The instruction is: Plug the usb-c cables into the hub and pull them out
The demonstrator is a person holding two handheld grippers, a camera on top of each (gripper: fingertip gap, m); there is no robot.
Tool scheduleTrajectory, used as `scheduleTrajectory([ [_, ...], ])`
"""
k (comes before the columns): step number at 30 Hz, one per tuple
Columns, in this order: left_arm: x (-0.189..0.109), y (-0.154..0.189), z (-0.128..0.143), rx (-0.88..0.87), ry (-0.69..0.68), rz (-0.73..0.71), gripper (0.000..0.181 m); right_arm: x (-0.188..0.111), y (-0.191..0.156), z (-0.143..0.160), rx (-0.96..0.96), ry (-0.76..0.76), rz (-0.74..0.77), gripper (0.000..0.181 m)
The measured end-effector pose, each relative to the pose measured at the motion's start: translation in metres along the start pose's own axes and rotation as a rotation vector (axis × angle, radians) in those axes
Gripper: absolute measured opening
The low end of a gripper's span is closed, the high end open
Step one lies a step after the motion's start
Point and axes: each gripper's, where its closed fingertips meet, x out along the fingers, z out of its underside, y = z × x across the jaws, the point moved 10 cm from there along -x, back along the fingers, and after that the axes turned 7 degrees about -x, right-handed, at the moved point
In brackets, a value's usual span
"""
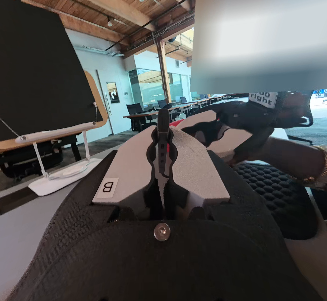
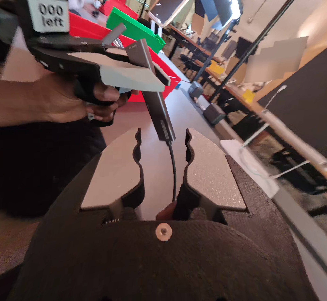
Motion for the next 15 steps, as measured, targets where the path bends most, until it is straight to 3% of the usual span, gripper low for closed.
scheduleTrajectory([
  [3,0.000,0.004,-0.003,0.033,0.028,0.031,0.008,0.016,-0.013,-0.010,-0.255,-0.094,0.133,0.045],
  [5,-0.001,0.006,-0.004,0.040,0.046,0.048,0.007,0.020,-0.021,-0.015,-0.426,-0.131,0.204,0.022],
  [9,-0.004,0.011,-0.009,0.096,0.153,0.067,0.011,0.011,-0.018,-0.024,-0.501,-0.082,0.281,0.022],
  [12,-0.007,0.013,-0.013,0.203,0.273,-0.023,0.043,-0.009,0.003,-0.033,-0.498,-0.010,0.400,0.022],
  [15,-0.005,0.010,-0.013,0.203,0.276,-0.069,0.062,-0.042,0.039,-0.046,-0.427,0.100,0.540,0.021],
])
